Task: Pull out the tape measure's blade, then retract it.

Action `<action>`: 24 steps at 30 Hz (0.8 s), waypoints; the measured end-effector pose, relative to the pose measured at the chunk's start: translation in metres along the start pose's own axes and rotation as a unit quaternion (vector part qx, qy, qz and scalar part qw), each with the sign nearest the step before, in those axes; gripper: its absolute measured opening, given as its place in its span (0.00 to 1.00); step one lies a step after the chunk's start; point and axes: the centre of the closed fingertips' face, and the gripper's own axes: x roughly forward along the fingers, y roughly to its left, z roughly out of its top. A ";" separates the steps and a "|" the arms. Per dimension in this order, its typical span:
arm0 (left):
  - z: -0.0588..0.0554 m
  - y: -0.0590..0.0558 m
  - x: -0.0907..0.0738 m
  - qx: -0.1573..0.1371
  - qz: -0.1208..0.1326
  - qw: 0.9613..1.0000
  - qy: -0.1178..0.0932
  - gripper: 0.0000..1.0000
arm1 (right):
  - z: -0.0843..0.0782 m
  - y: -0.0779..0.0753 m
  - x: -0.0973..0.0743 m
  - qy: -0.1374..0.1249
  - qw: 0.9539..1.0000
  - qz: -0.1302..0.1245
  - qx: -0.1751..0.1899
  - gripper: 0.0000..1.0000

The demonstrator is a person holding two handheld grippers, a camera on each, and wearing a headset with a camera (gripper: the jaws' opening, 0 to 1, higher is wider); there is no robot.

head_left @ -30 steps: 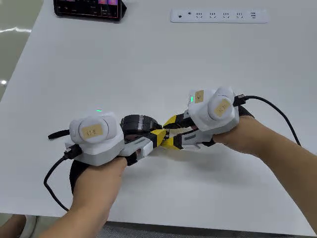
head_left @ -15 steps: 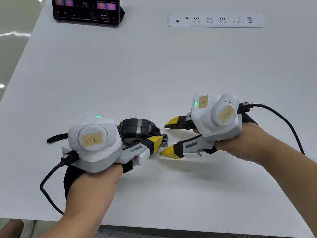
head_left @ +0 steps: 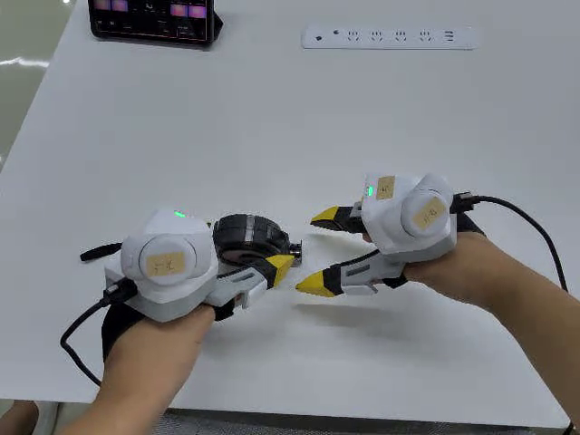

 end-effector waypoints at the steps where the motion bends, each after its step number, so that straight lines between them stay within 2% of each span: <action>1: 0.001 0.000 -0.001 0.009 0.000 1.000 -0.001 0.71 | 0.000 0.000 -0.001 0.000 1.000 -0.002 0.001 0.56; 4: 0.003 0.003 -0.006 0.019 0.001 1.000 -0.005 0.72 | -0.001 0.001 -0.006 -0.001 1.000 -0.008 0.006 0.57; 7: 0.005 0.004 -0.009 0.041 0.001 0.999 -0.006 0.75 | 0.000 0.001 -0.011 -0.003 1.000 -0.017 0.007 0.62; 14: 0.010 0.004 -0.020 0.076 -0.009 0.997 -0.016 0.76 | 0.002 0.003 -0.023 -0.008 0.999 -0.032 0.012 0.67; 22: 0.008 0.002 -0.028 0.093 -0.027 0.995 -0.013 0.82 | 0.000 0.007 -0.036 -0.012 0.999 -0.047 0.013 0.74; 24: 0.008 0.001 -0.031 0.097 -0.033 0.995 -0.014 0.82 | 0.004 0.008 -0.041 -0.022 0.998 -0.052 0.020 0.74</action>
